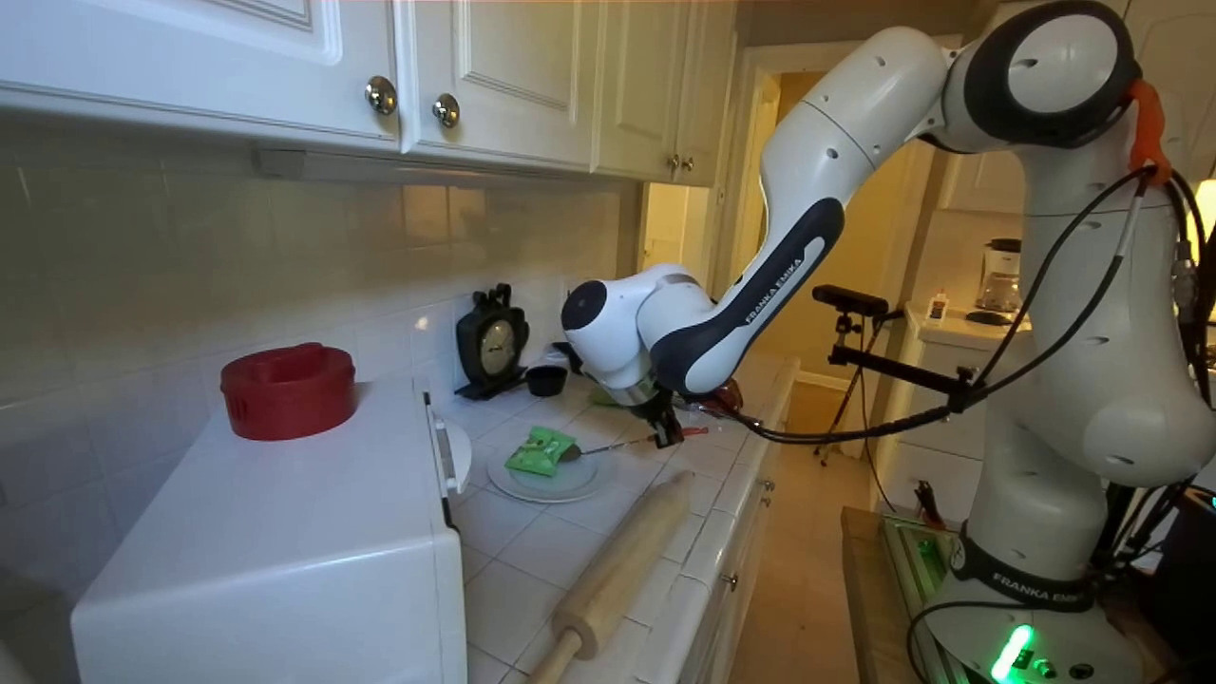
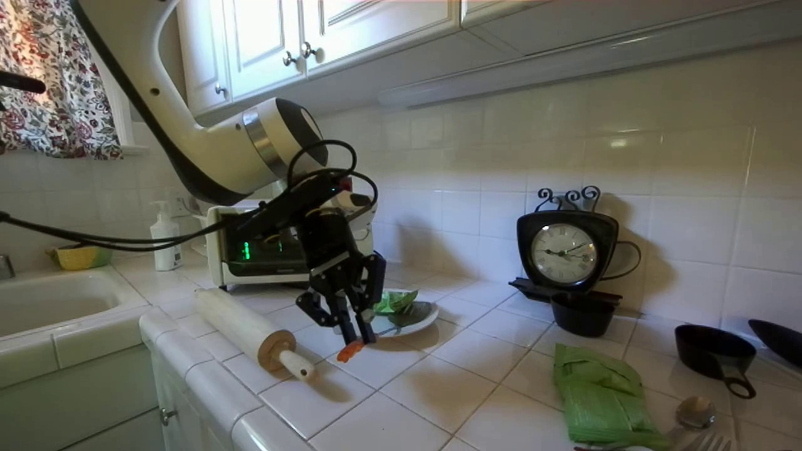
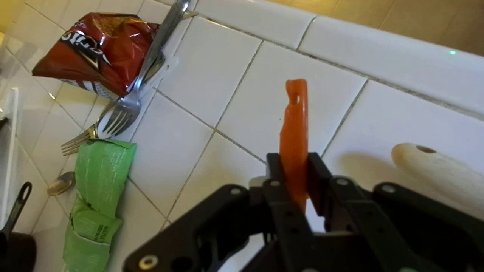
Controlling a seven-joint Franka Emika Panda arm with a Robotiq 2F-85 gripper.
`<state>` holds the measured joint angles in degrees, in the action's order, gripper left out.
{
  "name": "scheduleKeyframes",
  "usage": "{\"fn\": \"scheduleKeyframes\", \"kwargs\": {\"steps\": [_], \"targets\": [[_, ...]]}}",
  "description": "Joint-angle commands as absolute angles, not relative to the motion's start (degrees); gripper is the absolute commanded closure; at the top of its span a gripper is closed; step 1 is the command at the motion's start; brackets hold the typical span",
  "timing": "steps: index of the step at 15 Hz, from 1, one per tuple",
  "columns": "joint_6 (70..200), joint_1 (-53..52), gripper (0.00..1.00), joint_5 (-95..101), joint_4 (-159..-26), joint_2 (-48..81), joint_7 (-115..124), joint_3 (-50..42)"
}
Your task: Use the spatula to lift the green sachet then put it back on the plate
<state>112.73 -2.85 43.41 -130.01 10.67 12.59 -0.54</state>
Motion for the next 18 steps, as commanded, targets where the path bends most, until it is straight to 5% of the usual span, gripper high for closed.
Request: {"fn": "scheduleKeyframes", "kwargs": {"steps": [1,18], "targets": [[112.8,-4.0,0.95,48.3,-129.8,11.5,18.3,-0.2],[111.9,-2.3,0.95,63.9,-130.2,9.9,32.4,-1.3]]}}
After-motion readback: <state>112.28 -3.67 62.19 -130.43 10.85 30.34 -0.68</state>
